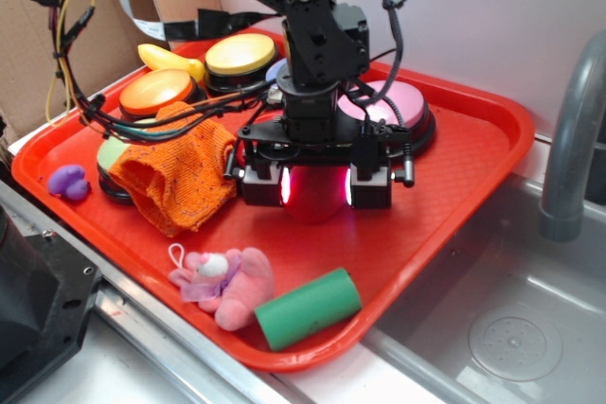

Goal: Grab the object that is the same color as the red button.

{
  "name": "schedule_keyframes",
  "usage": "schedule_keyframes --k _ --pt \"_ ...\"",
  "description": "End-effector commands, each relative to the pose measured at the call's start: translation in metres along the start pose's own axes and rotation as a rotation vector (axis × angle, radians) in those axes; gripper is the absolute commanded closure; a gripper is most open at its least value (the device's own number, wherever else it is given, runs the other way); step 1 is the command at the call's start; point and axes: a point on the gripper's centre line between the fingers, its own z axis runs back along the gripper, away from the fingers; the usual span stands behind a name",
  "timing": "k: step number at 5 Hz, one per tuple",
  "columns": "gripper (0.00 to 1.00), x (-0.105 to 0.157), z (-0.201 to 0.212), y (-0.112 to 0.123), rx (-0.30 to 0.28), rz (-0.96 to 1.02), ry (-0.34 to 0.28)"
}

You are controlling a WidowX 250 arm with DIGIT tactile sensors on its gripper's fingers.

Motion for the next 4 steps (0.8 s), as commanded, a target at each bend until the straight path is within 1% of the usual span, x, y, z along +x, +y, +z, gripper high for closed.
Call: schedule_keyframes --k 1,2,3,4 --pt "1.0 0.012 0.009 -0.006 -0.046 0.023 -0.02" --pt "1.0 0.011 0.029 -0.004 -0.061 -0.063 -0.018" --pt "1.0 0.012 0.056 0.001 -0.066 -0.186 -0.022" --pt "1.0 0.012 0.094 0.012 0.0 -0.352 -0.025"
